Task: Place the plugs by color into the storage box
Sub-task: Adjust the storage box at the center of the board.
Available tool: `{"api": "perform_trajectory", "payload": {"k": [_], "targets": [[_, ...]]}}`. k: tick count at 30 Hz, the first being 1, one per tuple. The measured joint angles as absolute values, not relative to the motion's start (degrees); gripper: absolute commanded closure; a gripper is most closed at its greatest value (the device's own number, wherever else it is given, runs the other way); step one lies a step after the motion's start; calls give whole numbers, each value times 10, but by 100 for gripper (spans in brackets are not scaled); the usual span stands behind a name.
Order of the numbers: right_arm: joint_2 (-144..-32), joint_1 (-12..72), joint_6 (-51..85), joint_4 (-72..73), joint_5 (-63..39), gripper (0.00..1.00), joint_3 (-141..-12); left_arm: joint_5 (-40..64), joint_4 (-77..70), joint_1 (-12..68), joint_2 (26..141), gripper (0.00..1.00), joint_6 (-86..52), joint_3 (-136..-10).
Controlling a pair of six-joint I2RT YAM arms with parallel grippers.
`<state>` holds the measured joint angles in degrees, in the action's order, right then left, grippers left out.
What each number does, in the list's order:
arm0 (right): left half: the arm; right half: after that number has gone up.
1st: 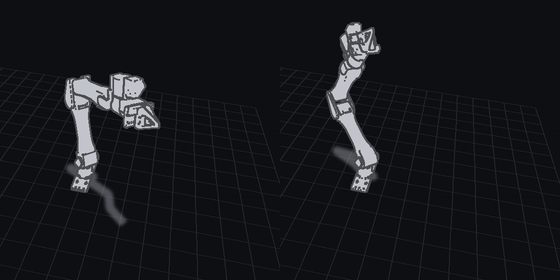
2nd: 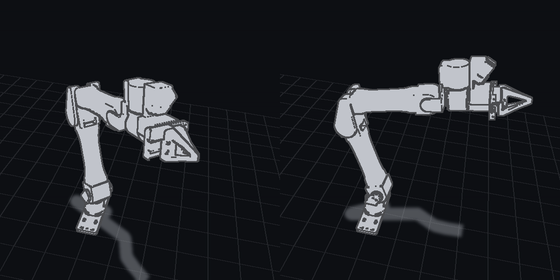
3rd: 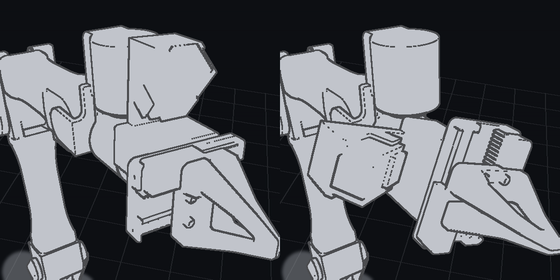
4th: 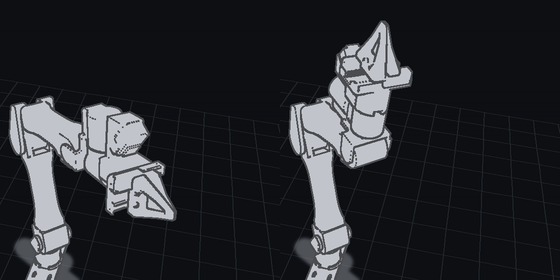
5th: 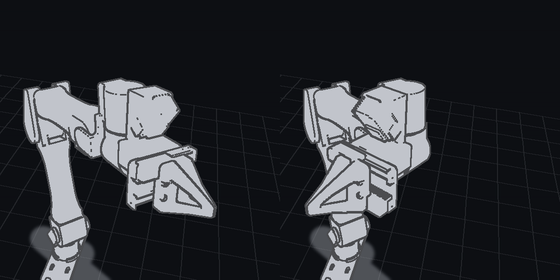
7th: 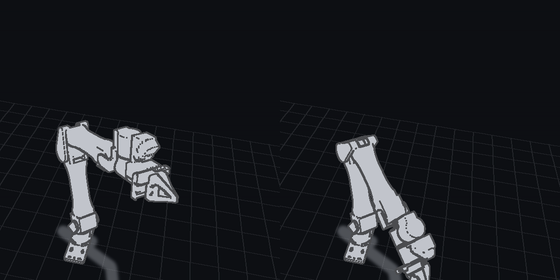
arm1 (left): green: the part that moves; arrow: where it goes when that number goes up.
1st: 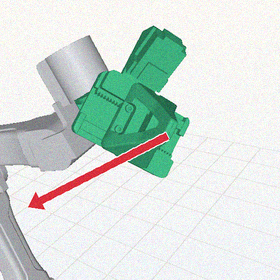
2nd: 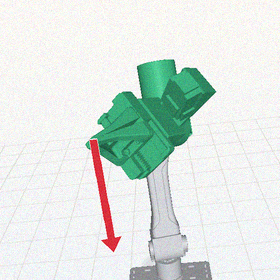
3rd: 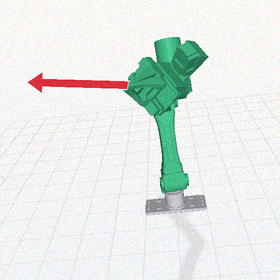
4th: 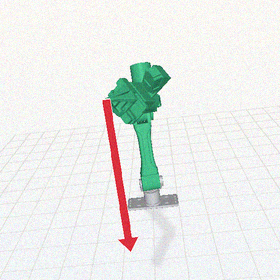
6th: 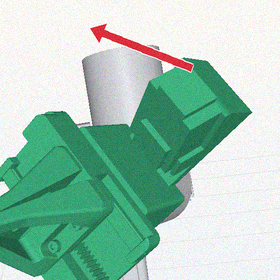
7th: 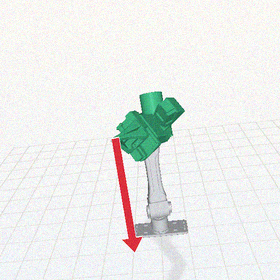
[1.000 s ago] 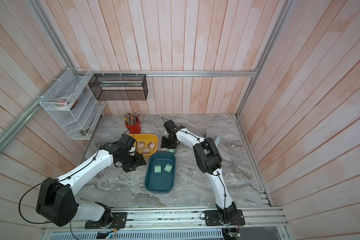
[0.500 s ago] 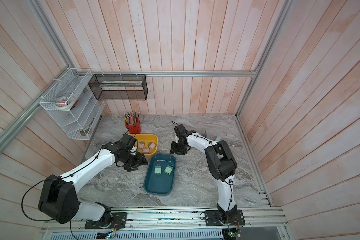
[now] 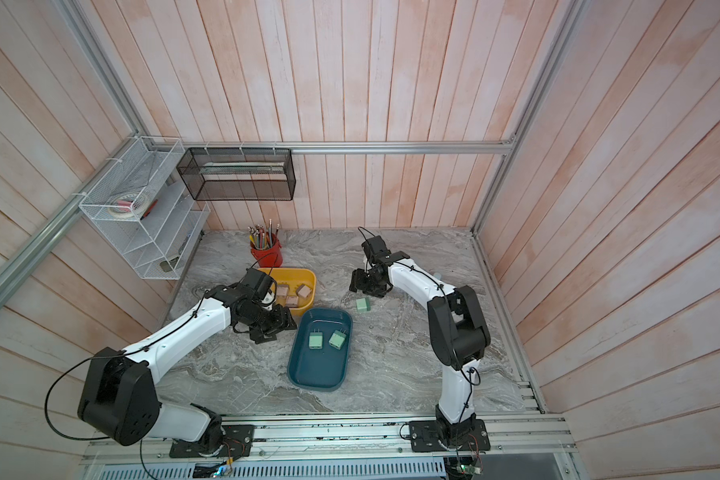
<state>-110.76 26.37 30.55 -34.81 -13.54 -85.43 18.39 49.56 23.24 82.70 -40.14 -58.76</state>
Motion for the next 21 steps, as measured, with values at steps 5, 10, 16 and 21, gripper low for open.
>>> {"api": "perform_trajectory", "payload": {"k": [5, 10, 16, 21], "targets": [[-1160, 252, 284, -351, -141, 33, -910, 184, 497, 232, 824, 27, -401, -580], [-1208, 260, 269, -360, -152, 33, -964, 184, 497, 232, 820, 27, -401, -580], [-1228, 283, 265, -374, -154, 33, -973, 184, 497, 232, 821, 27, -402, -580], [-1228, 302, 260, -376, -154, 33, -955, 184, 495, 232, 821, 27, -402, -580]]}}
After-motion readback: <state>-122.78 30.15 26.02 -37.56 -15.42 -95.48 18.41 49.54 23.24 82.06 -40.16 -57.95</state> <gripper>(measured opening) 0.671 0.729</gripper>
